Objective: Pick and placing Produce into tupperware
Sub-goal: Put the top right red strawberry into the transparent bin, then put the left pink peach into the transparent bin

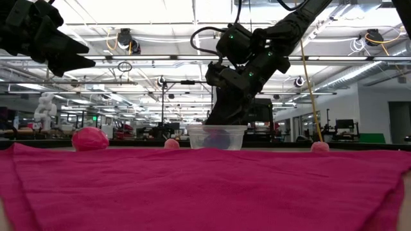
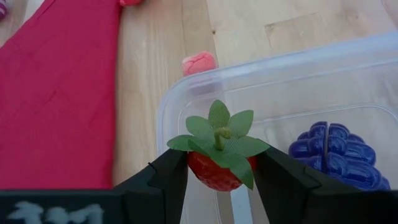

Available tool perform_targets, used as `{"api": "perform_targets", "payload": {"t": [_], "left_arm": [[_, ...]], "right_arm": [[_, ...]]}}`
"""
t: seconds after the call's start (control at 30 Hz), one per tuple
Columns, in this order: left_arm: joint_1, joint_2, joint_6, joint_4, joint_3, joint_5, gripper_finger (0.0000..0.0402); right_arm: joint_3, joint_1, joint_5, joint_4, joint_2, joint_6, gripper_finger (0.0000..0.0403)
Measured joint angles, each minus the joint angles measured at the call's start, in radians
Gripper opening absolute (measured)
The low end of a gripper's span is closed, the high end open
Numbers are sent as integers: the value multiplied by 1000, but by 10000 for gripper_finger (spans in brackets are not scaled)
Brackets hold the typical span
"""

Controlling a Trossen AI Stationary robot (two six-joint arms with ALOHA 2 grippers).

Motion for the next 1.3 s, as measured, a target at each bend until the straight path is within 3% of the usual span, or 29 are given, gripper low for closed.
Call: {"api": "perform_targets", "payload": {"t": [0.97, 1.3], "left_arm": [[0, 0, -1, 0, 0, 0, 271], [0, 0, -1, 0, 0, 0, 271]], "right_arm": [[0, -26, 3, 10, 0, -16, 159], [0, -25, 3, 11, 0, -15, 199]]}}
